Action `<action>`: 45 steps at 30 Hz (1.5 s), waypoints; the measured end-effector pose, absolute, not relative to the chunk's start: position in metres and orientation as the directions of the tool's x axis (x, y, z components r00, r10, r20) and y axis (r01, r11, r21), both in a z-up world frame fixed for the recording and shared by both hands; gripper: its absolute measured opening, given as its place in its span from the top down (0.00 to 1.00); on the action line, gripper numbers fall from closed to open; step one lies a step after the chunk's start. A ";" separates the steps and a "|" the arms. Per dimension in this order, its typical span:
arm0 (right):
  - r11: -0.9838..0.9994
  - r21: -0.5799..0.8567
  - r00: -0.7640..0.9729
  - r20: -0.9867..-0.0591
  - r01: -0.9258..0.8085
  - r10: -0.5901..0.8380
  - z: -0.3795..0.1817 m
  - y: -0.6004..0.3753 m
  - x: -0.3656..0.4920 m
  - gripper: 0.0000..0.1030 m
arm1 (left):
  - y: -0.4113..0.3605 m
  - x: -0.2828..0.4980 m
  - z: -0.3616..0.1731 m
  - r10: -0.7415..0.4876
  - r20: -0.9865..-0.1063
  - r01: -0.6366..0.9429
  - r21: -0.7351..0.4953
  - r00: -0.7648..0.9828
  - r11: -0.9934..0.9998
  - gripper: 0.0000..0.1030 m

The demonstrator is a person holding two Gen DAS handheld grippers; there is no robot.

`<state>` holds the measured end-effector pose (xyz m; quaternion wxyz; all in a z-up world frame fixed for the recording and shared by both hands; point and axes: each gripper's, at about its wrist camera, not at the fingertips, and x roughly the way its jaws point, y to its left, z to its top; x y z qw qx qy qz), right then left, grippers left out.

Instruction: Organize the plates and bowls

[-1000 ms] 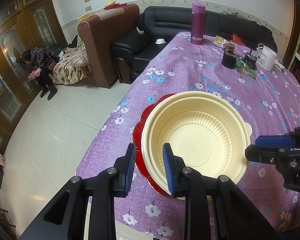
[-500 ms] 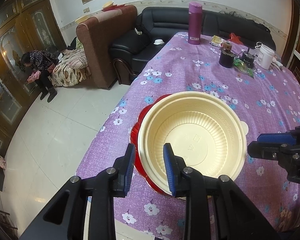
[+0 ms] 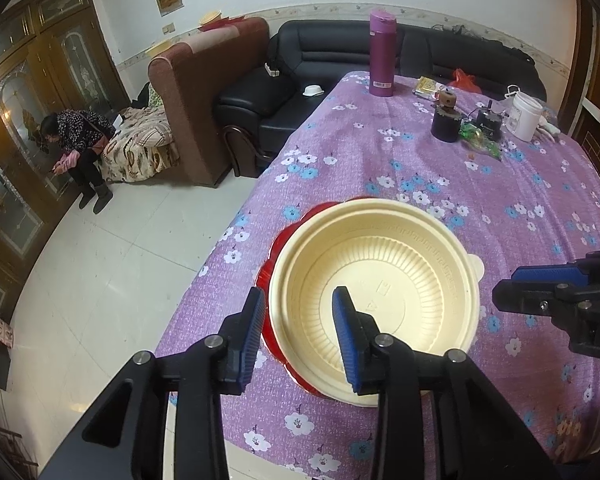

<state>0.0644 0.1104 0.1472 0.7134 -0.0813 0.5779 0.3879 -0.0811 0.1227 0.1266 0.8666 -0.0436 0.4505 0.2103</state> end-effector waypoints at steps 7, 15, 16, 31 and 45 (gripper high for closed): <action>0.704 0.347 0.030 -0.886 -0.620 0.463 0.144 0.106 0.070 0.72 | 0.130 -0.080 0.135 0.302 -0.798 -0.406 0.079 0.522 0.910 0.67; 0.776 0.378 0.066 -0.879 -0.506 0.472 0.139 0.078 0.099 0.72 | 0.220 -0.099 0.142 0.235 -0.821 -0.543 -0.106 0.521 0.833 0.67; 0.782 0.384 0.063 -0.879 -0.491 0.472 0.135 0.075 0.102 0.72 | 0.231 -0.102 0.138 0.214 -0.828 -0.550 -0.130 0.517 0.825 0.67; 0.772 0.425 0.004 -0.875 -0.472 0.484 0.094 0.074 0.110 0.72 | 0.248 -0.077 0.057 -0.110 -0.889 -0.450 -0.327 0.444 0.831 0.83; 0.764 0.471 -0.063 -0.865 -0.440 0.497 0.058 0.090 0.115 0.77 | 0.261 -0.058 0.034 -0.203 -0.871 -0.372 -0.387 0.447 0.844 0.86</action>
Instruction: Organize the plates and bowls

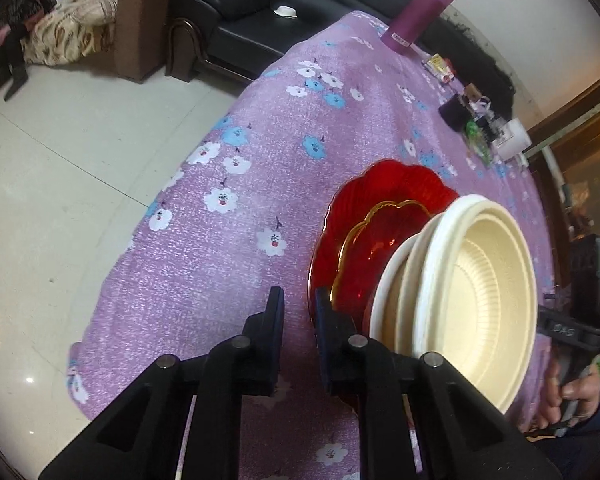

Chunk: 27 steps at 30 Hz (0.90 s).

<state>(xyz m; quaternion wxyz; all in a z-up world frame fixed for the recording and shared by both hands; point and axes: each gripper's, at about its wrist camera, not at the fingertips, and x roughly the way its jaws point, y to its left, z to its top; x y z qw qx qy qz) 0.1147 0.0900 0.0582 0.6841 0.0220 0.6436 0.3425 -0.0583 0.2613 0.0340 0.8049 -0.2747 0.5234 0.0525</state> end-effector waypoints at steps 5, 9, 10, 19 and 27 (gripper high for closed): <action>0.764 0.453 -0.048 -0.872 -0.460 0.487 0.055 0.099 0.113 0.87 | 0.257 -0.051 0.029 -0.208 -0.872 -0.354 -0.383 0.444 0.853 0.89; 0.771 0.453 -0.044 -0.872 -0.447 0.487 0.050 0.103 0.114 0.88 | 0.250 -0.044 0.021 -0.212 -0.877 -0.345 -0.378 0.431 0.859 0.95; 0.772 0.455 -0.045 -0.872 -0.443 0.488 0.049 0.103 0.114 0.88 | 0.249 -0.044 0.022 -0.207 -0.876 -0.343 -0.374 0.435 0.862 0.95; 0.775 0.482 -0.035 -0.857 -0.409 0.515 0.053 0.089 0.113 0.92 | 0.230 -0.037 0.029 -0.195 -0.878 -0.286 -0.341 0.437 0.895 0.96; 0.813 0.484 0.056 -0.848 -0.325 0.527 0.072 0.036 0.115 0.92 | 0.182 -0.005 0.042 -0.229 -0.871 -0.197 -0.340 0.436 0.920 0.96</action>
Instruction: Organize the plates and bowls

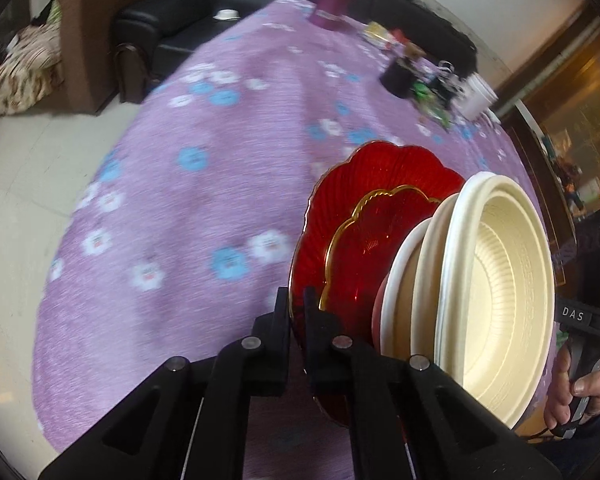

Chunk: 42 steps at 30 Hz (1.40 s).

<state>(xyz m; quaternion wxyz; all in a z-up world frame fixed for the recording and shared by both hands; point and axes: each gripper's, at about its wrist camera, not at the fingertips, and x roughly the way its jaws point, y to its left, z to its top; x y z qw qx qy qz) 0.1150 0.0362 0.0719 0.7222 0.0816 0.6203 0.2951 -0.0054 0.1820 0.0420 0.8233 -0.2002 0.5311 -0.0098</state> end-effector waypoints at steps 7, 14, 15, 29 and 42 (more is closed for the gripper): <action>0.860 0.468 0.150 -0.853 -0.204 0.500 0.080 -0.038 0.116 0.93 | 0.117 0.029 0.041 -0.288 -0.871 -0.106 -0.355 0.398 0.929 0.97; 0.889 0.452 0.216 -0.863 -0.074 0.456 0.079 -0.109 0.109 0.93 | 0.053 0.052 0.029 -0.331 -0.877 -0.053 -0.371 0.348 0.927 0.97; 0.890 0.453 0.226 -0.863 -0.049 0.452 0.078 -0.121 0.108 0.93 | 0.047 0.054 0.027 -0.336 -0.877 -0.048 -0.374 0.343 0.926 0.97; 0.872 0.487 0.272 -0.846 0.043 0.458 0.063 -0.182 0.132 0.93 | 0.007 0.107 0.023 -0.306 -0.879 0.012 -0.325 0.365 0.946 0.96; 0.853 0.516 0.288 -0.830 0.076 0.477 0.063 -0.197 0.148 0.74 | 0.023 0.085 0.035 -0.227 -0.862 -0.039 -0.273 0.454 0.961 0.60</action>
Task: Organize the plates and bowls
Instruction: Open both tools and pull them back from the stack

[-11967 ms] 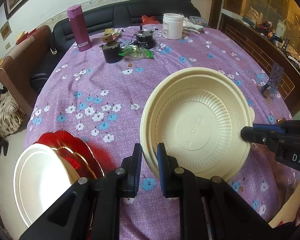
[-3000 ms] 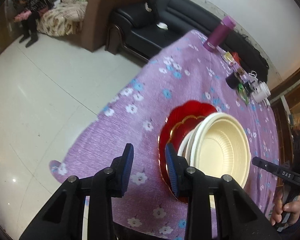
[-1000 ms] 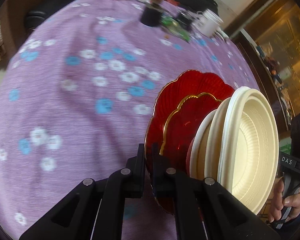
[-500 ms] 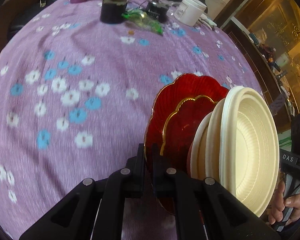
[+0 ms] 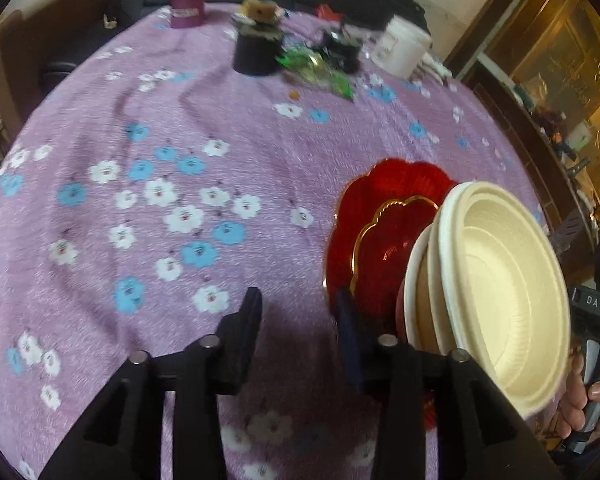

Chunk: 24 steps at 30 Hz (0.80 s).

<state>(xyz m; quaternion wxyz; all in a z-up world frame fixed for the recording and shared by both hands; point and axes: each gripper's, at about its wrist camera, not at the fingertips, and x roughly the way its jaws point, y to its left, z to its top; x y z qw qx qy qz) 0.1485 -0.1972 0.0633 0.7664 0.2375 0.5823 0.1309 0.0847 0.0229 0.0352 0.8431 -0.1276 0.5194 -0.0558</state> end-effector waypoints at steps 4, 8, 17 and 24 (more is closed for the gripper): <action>0.879 0.474 0.344 -0.834 0.047 0.432 0.083 -0.206 0.130 0.71 | 0.025 0.056 0.051 -0.180 -0.842 -0.047 -0.237 0.508 0.970 0.55; 0.917 0.399 0.404 -0.842 0.023 0.357 0.101 -0.209 0.108 0.71 | 0.007 0.028 0.070 -0.066 -0.801 0.003 -0.079 0.595 0.997 0.39; 0.948 0.202 0.532 -0.789 -0.246 0.306 0.136 -0.144 0.044 0.42 | -0.027 0.007 0.097 0.072 -0.754 0.032 0.122 0.653 0.992 0.04; 0.926 0.185 0.529 -0.776 -0.330 0.343 0.140 -0.127 0.029 0.31 | -0.028 0.002 0.090 0.119 -0.777 0.018 0.165 0.618 0.986 0.04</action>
